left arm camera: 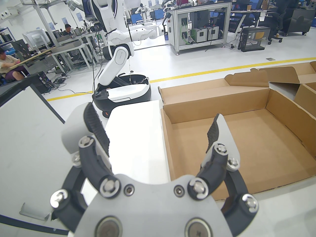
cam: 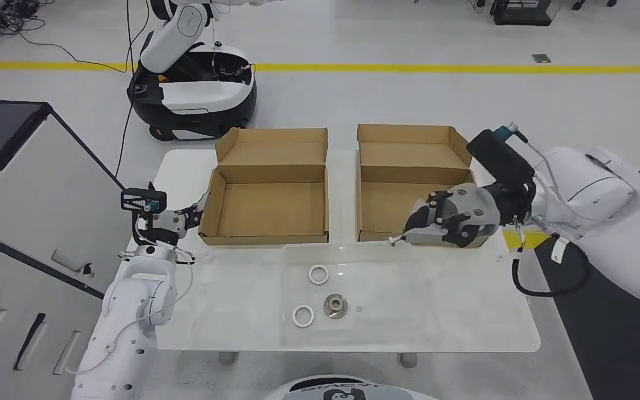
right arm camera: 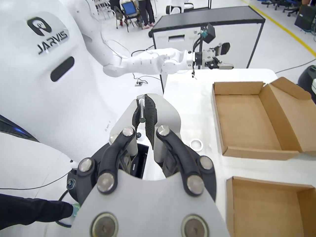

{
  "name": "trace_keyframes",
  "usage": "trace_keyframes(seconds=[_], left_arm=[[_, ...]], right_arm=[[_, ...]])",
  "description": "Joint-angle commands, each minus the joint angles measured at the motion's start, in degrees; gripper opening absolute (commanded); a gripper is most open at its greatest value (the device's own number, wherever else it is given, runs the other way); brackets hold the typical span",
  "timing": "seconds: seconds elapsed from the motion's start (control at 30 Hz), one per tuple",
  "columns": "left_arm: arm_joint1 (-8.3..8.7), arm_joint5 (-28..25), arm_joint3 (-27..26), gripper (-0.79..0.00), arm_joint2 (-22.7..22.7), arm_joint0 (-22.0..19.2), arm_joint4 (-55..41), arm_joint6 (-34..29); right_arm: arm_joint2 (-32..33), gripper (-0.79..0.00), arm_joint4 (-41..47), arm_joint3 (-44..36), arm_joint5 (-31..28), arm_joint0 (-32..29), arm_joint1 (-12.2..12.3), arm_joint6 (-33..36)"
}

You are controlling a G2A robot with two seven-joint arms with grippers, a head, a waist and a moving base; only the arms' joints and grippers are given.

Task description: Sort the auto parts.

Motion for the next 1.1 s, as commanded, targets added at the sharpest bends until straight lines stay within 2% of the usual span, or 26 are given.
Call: trace_keyframes(seconds=[0.0,0.17,1.07], left_arm=[[0.0,0.0,0.0,0.0,0.0,0.0,0.0,0.0],[0.0,0.0,0.0,0.0,0.0,0.0,0.0,0.0],[0.0,0.0,0.0,0.0,0.0,0.0,0.0,0.0]], right_arm=[[0.0,-0.785,1.9,0.1,0.0,0.6,-0.6,0.0],[0.2,-0.785,7.4,-0.9,0.0,1.5,-2.6,0.0],[0.2,-0.785,7.4,-0.9,0.0,1.5,-2.6,0.0]])
